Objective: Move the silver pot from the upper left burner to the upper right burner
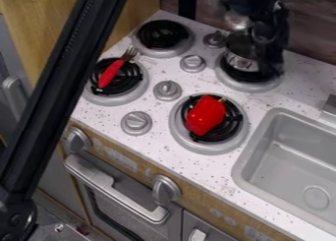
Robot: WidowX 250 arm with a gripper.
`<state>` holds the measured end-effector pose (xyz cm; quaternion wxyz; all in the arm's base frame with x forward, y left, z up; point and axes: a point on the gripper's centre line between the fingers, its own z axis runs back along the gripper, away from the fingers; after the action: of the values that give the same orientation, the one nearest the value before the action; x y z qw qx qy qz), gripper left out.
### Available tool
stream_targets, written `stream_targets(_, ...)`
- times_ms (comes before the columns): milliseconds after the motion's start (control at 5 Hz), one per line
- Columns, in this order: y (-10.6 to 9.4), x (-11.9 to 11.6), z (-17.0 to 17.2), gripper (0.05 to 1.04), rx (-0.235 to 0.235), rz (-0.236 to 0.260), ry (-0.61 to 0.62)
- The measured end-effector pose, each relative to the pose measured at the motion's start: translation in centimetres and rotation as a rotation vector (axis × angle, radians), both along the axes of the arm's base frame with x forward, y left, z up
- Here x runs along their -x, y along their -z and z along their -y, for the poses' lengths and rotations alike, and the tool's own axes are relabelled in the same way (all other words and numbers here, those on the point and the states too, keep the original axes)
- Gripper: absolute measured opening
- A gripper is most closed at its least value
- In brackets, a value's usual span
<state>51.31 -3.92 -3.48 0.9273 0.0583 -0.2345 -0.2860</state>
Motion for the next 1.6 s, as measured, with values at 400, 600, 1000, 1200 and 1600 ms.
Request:
stream_targets(400, 1.3, 1.5, 0.6, 0.263, 0.037, -0.059, -0.034)
stream_targets(600, 1.1, 1.8, 1.3, 0.548, 0.067, -0.042, -0.006)
stream_targets(1000, -4.5, 4.3, 5.4, 1.012, 0.024, -0.141, -0.008)
stream_targets(1200, -4.7, 7.9, 5.5, 1.005, 0.004, -0.315, -0.107)
stream_targets(1600, -5.4, 13.6, 6.3, 1.000, 0.099, -0.416, -0.267)
